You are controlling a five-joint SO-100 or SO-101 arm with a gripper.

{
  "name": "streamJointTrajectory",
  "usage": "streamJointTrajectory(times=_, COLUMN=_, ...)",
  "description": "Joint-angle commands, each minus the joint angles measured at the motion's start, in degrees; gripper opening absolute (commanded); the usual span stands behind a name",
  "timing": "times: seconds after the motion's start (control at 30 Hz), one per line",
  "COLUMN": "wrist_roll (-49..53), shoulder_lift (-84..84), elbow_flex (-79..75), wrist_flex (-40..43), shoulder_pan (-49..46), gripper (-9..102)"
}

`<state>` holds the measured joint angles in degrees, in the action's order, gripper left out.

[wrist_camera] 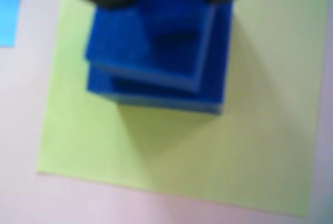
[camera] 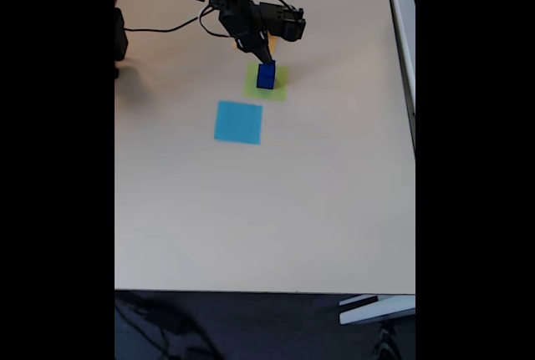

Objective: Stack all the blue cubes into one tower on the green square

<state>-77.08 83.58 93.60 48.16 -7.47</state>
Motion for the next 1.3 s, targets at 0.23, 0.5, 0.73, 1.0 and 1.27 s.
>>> streamJointTrajectory(times=0.23, wrist_roll=0.1, shoulder_lift=1.1, elbow_flex=-3.3, wrist_flex=-0.4, shoulder_pan=-0.6, gripper=0)
streamJointTrajectory(times=0.5, wrist_roll=2.5, shoulder_lift=1.5, elbow_flex=-6.2, wrist_flex=0.8, shoulder_pan=-0.7, gripper=0)
streamJointTrajectory(times=0.73, wrist_roll=5.3, shoulder_lift=1.5, elbow_flex=-15.7, wrist_flex=9.8, shoulder_pan=-1.7, gripper=0)
streamJointTrajectory(times=1.0, wrist_roll=7.0, shoulder_lift=3.3, elbow_flex=-16.8, wrist_flex=13.7, shoulder_pan=-3.5, gripper=0)
streamJointTrajectory(times=1.27, wrist_roll=8.2, shoulder_lift=3.5, elbow_flex=-18.1, wrist_flex=17.2, shoulder_pan=-5.2, gripper=0)
